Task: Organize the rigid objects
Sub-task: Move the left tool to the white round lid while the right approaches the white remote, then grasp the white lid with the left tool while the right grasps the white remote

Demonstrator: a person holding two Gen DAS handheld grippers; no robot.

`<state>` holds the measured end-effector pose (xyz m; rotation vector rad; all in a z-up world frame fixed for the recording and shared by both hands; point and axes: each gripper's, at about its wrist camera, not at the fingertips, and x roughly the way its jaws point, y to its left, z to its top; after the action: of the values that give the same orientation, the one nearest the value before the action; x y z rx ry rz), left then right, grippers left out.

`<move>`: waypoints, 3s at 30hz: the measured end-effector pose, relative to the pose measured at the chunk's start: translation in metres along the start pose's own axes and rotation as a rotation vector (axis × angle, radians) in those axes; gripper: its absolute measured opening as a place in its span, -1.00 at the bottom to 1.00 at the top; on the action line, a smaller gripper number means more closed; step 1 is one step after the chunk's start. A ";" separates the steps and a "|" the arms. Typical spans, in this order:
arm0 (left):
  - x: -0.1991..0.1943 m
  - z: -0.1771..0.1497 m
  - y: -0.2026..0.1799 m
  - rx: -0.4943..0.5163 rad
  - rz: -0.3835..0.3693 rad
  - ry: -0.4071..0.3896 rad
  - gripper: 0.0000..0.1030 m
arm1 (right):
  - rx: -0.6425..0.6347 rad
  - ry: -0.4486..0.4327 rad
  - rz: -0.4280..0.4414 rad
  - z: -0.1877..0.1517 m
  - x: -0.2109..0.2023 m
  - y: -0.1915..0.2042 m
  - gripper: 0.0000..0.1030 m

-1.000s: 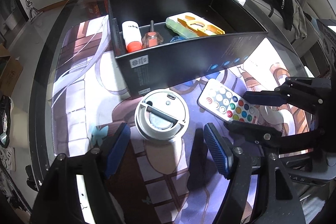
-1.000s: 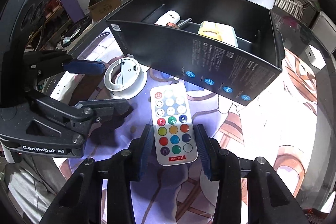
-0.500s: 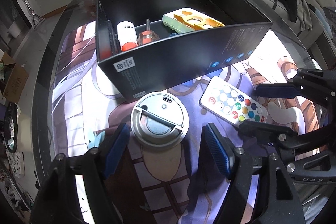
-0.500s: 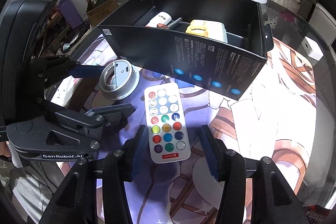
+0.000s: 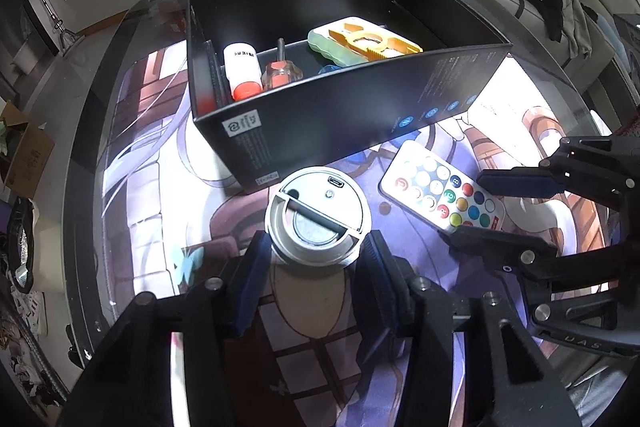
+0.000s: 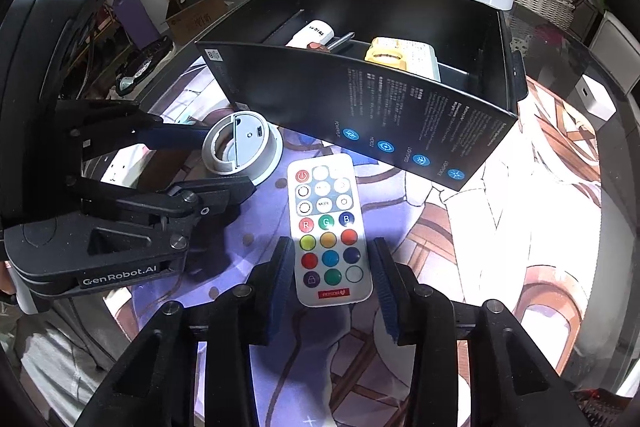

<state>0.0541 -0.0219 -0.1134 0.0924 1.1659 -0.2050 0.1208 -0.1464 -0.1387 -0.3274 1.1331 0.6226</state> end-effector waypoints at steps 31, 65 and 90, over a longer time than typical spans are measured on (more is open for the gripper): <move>0.007 0.021 0.002 -0.035 0.026 -0.024 -0.07 | 0.012 -0.007 0.009 0.003 0.003 0.002 -0.24; -0.022 0.005 -0.009 0.025 0.032 -0.093 -0.12 | 0.022 -0.065 -0.012 -0.001 -0.014 0.000 -0.26; -0.035 -0.002 0.005 -0.025 0.026 -0.108 -0.12 | 0.052 -0.071 0.083 -0.004 -0.013 0.004 0.06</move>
<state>0.0402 -0.0131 -0.0817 0.0731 1.0587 -0.1705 0.1118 -0.1490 -0.1276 -0.2131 1.0969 0.6713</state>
